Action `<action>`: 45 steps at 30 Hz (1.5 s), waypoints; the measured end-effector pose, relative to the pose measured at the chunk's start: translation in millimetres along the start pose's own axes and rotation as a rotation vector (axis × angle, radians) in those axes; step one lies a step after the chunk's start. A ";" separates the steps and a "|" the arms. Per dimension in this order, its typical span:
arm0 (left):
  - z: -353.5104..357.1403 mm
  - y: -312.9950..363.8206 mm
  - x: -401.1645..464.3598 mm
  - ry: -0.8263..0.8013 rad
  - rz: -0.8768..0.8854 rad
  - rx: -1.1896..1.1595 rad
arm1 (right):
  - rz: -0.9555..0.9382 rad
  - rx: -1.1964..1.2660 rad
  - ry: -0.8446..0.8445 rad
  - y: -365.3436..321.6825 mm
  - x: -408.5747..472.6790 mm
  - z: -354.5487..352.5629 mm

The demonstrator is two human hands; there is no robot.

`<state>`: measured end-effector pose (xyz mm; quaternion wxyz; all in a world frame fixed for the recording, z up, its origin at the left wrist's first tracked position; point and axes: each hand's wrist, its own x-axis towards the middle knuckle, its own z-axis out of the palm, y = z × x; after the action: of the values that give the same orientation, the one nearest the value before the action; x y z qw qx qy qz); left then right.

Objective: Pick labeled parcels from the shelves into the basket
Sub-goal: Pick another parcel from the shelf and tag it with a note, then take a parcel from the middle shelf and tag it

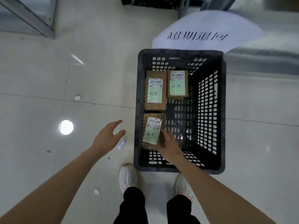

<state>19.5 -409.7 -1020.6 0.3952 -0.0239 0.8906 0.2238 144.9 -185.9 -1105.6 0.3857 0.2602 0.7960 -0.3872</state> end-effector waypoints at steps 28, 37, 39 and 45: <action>-335.3 463.8 -574.3 0.462 0.713 0.158 | -0.356 -0.350 0.722 -207.1 -692.7 -492.4; -350.4 559.0 -761.0 0.594 0.941 0.116 | -0.395 -0.345 1.045 -174.3 -922.6 -575.6; -348.5 587.0 -793.6 0.620 0.987 0.139 | -0.415 -0.326 1.096 -159.5 -961.7 -594.7; -317.8 686.0 -875.0 0.696 1.114 0.150 | -0.389 -0.344 1.189 -93.8 -1046.9 -663.7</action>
<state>249.3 -43.4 51.9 -0.0901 0.3972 0.8586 0.3115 397.9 182.5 54.4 -0.1618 0.2156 0.9570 -0.1070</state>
